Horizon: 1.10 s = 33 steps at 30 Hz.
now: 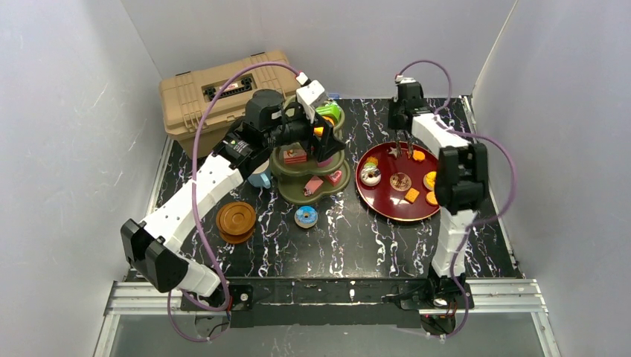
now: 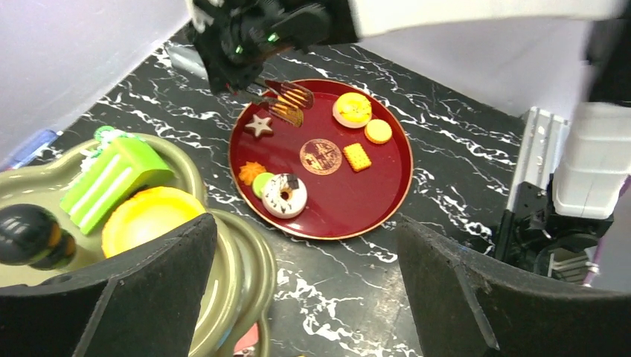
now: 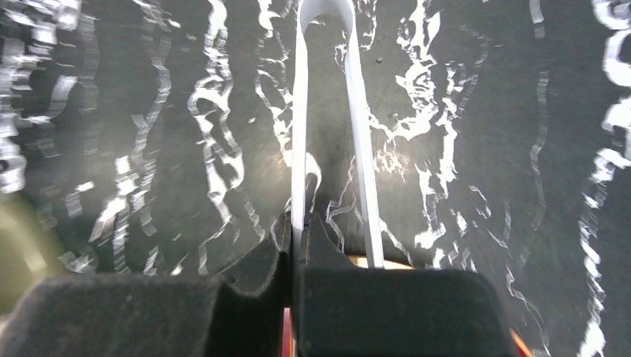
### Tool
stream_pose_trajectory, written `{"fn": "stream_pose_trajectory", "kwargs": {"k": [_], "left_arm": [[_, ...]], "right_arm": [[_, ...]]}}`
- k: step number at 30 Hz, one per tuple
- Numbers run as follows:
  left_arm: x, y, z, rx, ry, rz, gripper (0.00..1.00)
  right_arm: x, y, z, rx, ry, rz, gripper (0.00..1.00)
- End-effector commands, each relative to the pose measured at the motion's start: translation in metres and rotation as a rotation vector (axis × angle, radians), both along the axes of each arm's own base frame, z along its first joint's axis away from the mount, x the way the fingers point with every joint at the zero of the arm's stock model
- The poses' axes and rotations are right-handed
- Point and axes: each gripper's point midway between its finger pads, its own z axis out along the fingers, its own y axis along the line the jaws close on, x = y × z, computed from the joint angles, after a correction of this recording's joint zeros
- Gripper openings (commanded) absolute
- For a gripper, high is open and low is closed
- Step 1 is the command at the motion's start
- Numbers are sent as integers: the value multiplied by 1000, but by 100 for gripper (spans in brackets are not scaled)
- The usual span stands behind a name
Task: Serve the afternoon tea
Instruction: Pick up the clamp from the center of the board.
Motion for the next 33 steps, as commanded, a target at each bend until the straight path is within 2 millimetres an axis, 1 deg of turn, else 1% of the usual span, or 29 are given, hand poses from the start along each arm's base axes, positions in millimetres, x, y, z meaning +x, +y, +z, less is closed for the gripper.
{"fn": "stream_pose_trajectory", "kwargs": {"k": [1, 2, 3, 4, 5, 6, 7, 8, 9, 11, 13, 15, 17, 19, 21, 23, 25, 29, 32, 33], "left_arm": [[-11, -15, 10, -81, 27, -48, 88], [-11, -20, 9, -89, 29, -56, 88], [-9, -26, 8, -96, 31, -60, 88], [-7, -32, 8, -104, 38, -65, 88], [-5, -37, 11, -114, 36, -68, 88], [-3, -43, 14, -124, 35, -72, 88], [-1, -49, 14, -127, 35, -77, 88], [1, -55, 20, -142, 15, -85, 88], [2, -61, 20, -146, 7, -95, 88], [-3, -70, 20, -144, -7, -131, 88], [-12, -77, 18, -131, -32, -164, 88], [-20, -82, 17, -124, -55, -187, 88], [-23, -84, 21, -135, -55, -191, 88], [-27, -85, 32, -157, -55, -199, 88], [-34, -87, 39, -168, -72, -217, 88], [-38, -90, 41, -165, -90, -231, 88], [-35, -93, 40, -158, -109, -217, 88], [-12, -89, 46, -161, -152, -93, 85], [-7, -87, 49, -167, -167, -64, 81], [-7, -87, 48, -167, -167, -63, 78]], "right_arm": [[-12, 19, 186, 172, -517, -26, 1], [-28, 22, 209, 213, -583, -31, 1], [-46, 24, 218, 258, -632, -29, 1], [-63, 28, 233, 300, -686, -18, 1], [-82, 33, 252, 347, -748, -5, 1], [-106, 36, 276, 393, -814, 13, 1], [-118, 43, 278, 432, -822, 24, 1], [-134, 48, 287, 491, -837, 28, 1], [-153, 53, 303, 569, -875, 48, 1], [-178, 62, 320, 697, -908, 81, 1], [-197, 67, 336, 776, -943, 112, 1], [-211, 73, 351, 832, -965, 146, 1], [-223, 81, 364, 865, -983, 181, 1], [-231, 87, 372, 877, -1004, 206, 1], [-236, 96, 376, 895, -1009, 230, 1], [-240, 105, 379, 913, -1010, 248, 1], [-244, 114, 382, 915, -1015, 266, 1], [-255, 120, 386, 900, -1026, 270, 1], [-263, 124, 384, 908, -1020, 266, 1], [-264, 126, 383, 909, -1018, 264, 1]]}}
